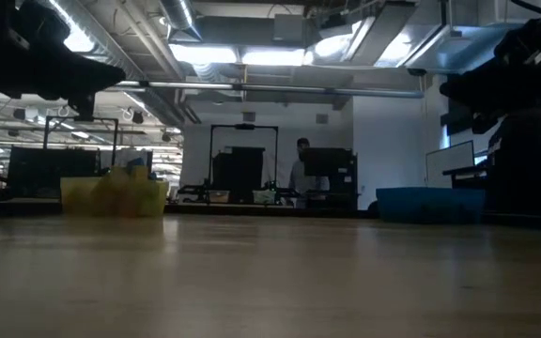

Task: Sort blocks by size
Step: Return to Home Position

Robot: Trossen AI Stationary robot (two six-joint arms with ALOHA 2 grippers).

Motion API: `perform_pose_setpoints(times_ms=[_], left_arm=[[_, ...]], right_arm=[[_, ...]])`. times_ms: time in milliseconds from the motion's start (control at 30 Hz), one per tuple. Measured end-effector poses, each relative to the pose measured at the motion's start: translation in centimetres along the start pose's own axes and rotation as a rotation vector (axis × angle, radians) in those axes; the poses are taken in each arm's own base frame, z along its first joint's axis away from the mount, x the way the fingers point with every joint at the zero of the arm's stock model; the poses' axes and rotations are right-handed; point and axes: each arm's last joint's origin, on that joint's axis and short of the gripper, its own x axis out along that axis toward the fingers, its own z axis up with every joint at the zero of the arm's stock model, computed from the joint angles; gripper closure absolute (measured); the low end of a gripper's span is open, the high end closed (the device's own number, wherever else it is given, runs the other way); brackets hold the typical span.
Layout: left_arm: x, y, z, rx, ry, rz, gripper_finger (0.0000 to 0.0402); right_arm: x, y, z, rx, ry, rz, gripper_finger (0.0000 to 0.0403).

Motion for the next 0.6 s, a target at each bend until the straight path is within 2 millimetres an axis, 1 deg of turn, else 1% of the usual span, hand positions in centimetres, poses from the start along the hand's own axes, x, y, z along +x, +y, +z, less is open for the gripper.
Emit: perform_pose_setpoints(times_ms=[600], left_arm=[[0.0,0.01,0.0,0.018,-0.001,0.001,0.0396]], right_arm=[[0.0,0.03,-0.15,-0.006,0.016,0.018,0.0388]])
